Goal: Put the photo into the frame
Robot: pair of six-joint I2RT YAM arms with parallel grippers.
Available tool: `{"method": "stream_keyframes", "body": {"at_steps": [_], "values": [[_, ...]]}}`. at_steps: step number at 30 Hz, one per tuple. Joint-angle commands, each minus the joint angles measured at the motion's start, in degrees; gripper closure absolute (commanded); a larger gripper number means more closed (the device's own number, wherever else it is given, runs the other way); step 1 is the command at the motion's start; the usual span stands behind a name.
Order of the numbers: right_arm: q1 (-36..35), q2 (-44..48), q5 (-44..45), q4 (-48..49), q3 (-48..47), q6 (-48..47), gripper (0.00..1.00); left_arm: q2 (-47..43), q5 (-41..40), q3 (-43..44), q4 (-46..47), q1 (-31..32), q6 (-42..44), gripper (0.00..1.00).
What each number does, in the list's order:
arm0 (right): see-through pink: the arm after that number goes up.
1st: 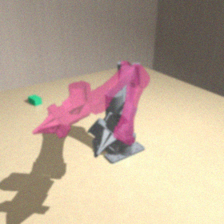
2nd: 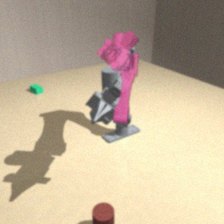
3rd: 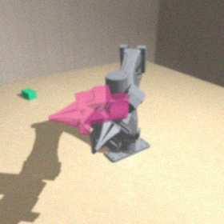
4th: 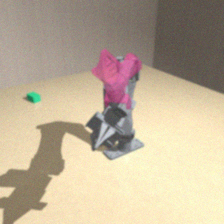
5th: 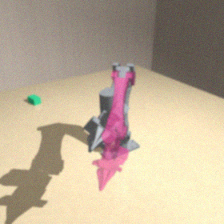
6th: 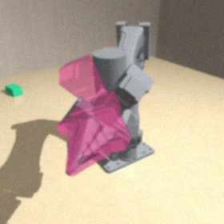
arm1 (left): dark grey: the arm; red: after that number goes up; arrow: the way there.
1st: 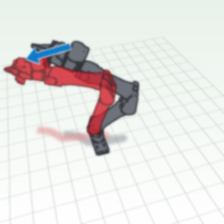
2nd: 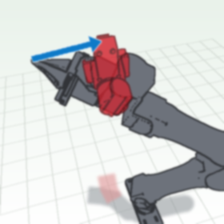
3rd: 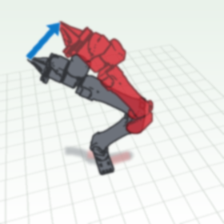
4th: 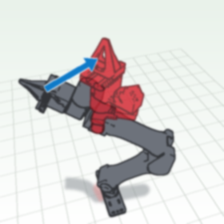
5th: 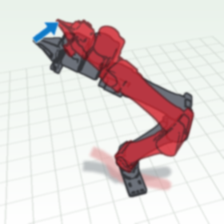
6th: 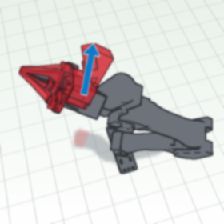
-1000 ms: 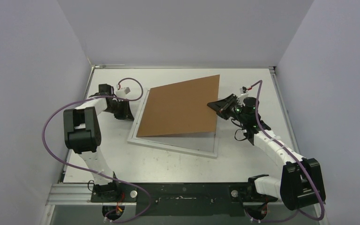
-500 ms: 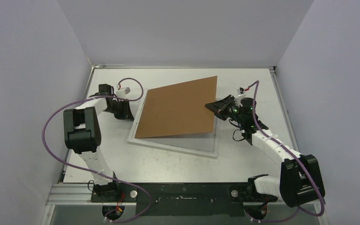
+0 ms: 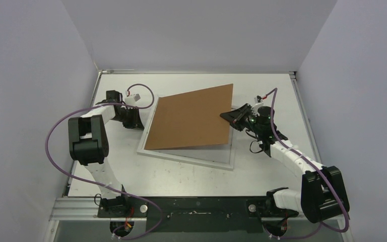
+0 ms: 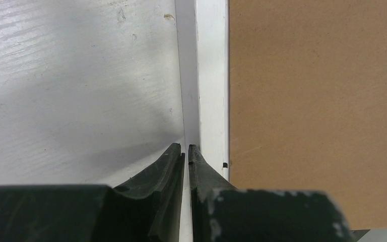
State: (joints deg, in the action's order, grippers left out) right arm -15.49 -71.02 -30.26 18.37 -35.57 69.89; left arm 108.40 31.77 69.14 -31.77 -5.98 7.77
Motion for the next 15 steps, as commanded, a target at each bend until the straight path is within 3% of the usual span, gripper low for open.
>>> {"method": "stream_keyframes", "body": {"at_steps": [1, 9, 15], "values": [[-0.6, 2.6, -0.4, 5.7, 0.0, 0.6, 0.95, -1.7, 2.3, 0.8, -0.8, 0.5, 0.3, 0.92], [-1.3, 1.7, 0.2, 6.0, 0.7, -0.2, 0.95, -1.7, 2.7, 1.1, -1.1, 0.6, 0.3, 0.93], [-1.6, 2.4, 1.2, -0.6, -1.2, -6.6, 0.95, -1.6, 2.8, 1.1, -1.4, 0.8, 0.4, 0.94]]}}
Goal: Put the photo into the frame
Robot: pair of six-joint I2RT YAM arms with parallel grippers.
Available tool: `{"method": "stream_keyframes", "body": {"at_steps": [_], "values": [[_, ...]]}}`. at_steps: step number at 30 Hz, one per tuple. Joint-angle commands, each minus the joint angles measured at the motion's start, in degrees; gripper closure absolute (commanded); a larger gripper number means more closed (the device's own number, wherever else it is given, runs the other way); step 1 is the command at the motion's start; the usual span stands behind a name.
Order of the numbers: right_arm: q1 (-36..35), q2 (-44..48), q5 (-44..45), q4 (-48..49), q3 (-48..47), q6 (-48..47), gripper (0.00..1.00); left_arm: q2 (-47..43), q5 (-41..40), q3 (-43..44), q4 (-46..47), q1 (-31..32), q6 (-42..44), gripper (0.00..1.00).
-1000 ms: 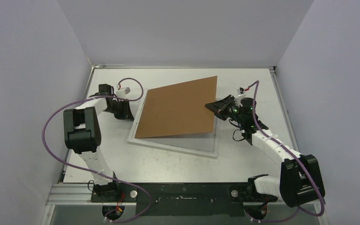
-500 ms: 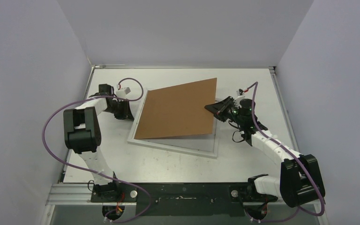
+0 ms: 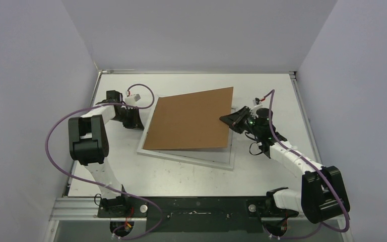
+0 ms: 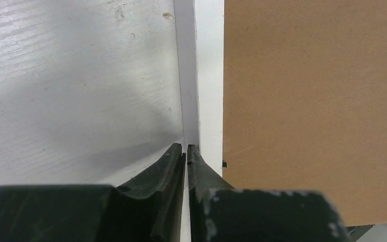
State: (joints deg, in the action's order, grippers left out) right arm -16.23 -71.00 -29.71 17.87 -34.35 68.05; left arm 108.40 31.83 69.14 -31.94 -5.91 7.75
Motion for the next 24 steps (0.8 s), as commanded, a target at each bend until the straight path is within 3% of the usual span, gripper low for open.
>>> {"method": "stream_keyframes", "body": {"at_steps": [1, 13, 17, 24], "values": [[-0.9, 2.6, 0.8, -1.2, -2.5, -5.7, 0.95, -1.5, 2.8, 1.1, -1.3, 0.8, 0.5, 0.94], [-1.6, 1.3, 2.5, -11.0, -4.8, -15.8, 0.94, -1.6, 2.8, 1.4, -1.9, 1.9, 1.2, 0.95], [-2.1, -1.0, 4.2, -17.4, -7.2, -20.3, 0.9, -1.4, 2.7, 1.6, -2.0, 2.1, 1.1, 0.95], [-4.2, -3.6, 9.9, -28.0, -10.3, -25.3, 0.73, -1.3, 2.6, 1.8, -2.2, 2.3, 1.2, 0.96]]}}
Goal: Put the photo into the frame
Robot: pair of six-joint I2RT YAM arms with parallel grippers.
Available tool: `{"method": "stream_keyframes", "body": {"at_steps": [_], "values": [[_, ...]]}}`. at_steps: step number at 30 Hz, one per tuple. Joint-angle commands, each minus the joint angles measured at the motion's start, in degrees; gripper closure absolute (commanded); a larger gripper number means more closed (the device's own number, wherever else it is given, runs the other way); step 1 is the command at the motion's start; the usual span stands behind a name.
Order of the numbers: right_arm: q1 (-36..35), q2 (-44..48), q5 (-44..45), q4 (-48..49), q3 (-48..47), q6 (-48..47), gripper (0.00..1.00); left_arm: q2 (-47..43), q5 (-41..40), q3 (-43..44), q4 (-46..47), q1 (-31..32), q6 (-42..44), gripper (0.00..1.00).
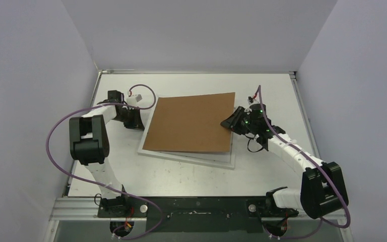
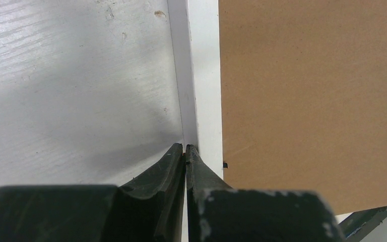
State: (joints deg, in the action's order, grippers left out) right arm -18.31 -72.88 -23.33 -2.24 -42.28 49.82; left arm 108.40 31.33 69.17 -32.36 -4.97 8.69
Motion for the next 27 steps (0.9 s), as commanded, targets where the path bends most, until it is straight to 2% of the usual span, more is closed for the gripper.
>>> {"method": "stream_keyframes", "body": {"at_steps": [1, 6, 18, 23, 27], "values": [[-2.4, -2.0, 4.1, -8.8, -2.6, -7.4, 0.7, -1.3, 3.0, 1.8, -1.8, 1.4, 0.4, 0.96], [-3.7, -3.8, 7.3, -13.5, -5.2, -9.9, 0.62, -1.2, 3.1, 1.9, -1.8, 1.3, 0.5, 0.97], [-9.6, -9.8, 15.5, -22.0, -12.2, -13.9, 0.57, -0.8, 3.3, 2.0, -2.2, 1.4, 0.6, 0.97], [-10.0, -9.8, 17.1, -23.6, -12.7, -14.0, 0.46, -0.7, 3.3, 2.1, -2.2, 1.4, 0.8, 0.97], [-10.1, -9.6, 17.8, -24.3, -13.4, -14.0, 0.44, -0.6, 3.3, 2.2, -2.3, 1.4, 0.7, 0.97]]}}
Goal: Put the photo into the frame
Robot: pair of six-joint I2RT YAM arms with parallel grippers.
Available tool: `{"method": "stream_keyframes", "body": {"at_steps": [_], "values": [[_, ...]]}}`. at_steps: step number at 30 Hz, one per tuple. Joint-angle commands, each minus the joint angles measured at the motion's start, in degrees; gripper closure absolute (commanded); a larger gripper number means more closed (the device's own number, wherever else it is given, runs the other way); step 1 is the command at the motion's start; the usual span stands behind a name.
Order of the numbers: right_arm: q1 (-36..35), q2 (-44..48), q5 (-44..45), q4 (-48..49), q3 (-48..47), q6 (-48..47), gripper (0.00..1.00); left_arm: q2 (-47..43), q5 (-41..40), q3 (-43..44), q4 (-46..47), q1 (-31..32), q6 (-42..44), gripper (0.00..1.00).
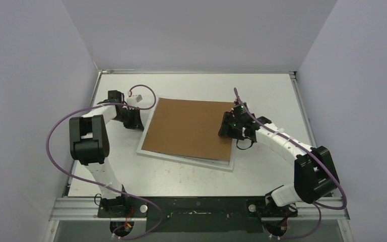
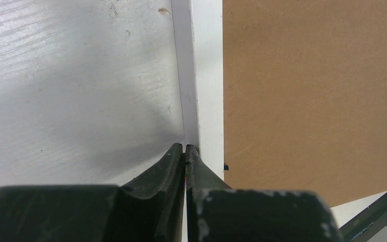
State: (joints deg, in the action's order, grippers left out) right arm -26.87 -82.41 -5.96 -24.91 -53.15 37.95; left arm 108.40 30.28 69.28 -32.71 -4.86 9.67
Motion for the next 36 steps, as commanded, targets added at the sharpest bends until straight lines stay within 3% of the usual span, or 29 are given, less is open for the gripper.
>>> {"method": "stream_keyframes", "body": {"at_steps": [1, 12, 28, 36], "values": [[-1.6, -0.1, 0.6, -1.9, -2.9, -2.2, 0.43, -0.6, 4.4, 2.2, -2.0, 1.3, -0.3, 0.97], [-1.7, -0.8, 1.8, -6.8, -7.0, -4.2, 0.28, -0.2, 4.6, 2.2, -2.3, 1.2, -0.3, 0.98], [-3.9, -3.0, 5.8, -11.4, -9.9, -5.0, 0.25, 0.4, 4.9, 2.1, -2.3, 1.1, -0.4, 0.98], [-2.4, -2.1, 12.0, -13.6, -10.0, -6.0, 0.25, 0.8, 4.9, 2.4, -2.3, 1.1, -0.4, 0.98]]}}
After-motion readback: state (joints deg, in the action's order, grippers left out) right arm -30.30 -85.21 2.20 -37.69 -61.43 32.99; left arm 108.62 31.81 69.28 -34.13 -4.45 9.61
